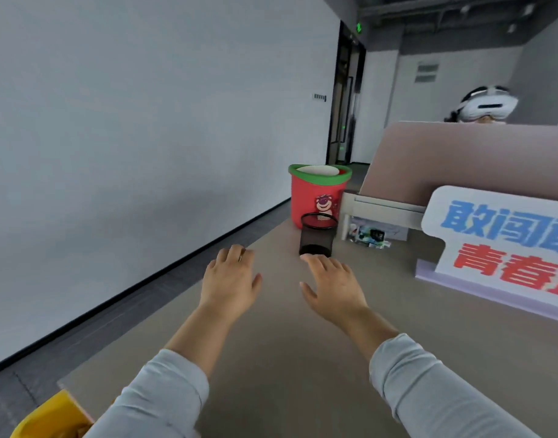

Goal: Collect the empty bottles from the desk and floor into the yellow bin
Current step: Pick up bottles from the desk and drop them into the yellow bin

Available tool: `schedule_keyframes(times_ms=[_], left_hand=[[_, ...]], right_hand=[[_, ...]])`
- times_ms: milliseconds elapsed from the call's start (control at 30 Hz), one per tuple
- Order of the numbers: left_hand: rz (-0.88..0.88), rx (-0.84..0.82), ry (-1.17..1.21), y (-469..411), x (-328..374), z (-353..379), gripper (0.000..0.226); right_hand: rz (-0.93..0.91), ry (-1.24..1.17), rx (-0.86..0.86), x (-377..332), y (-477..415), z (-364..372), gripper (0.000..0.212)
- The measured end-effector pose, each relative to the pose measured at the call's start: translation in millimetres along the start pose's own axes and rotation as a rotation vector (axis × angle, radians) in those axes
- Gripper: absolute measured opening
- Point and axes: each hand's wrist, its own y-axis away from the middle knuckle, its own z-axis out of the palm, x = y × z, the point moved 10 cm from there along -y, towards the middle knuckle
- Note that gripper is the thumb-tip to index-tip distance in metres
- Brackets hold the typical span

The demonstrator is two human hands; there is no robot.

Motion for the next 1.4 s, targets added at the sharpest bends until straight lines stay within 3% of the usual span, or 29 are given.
schedule_keyframes(times_ms=[433,833,1133,1400], left_hand=[[0.451,0.023,0.249,11,308,31,0.047],[0.865,0.064,0.408,83,552,32,0.052],[0.903,0.086,0.511,84,657,50,0.067],[0.865,-0.07,0.461,71,706,88,0.079]], right_hand=[[0.502,0.184,0.102,232,193,-111,0.046],[0.975,0.273,0.202,373,405,-199,0.047],[1.042,0.267,0.228,414,456,-220,0.048],[1.101,0.256,0.231,441,483,-228,0.046]])
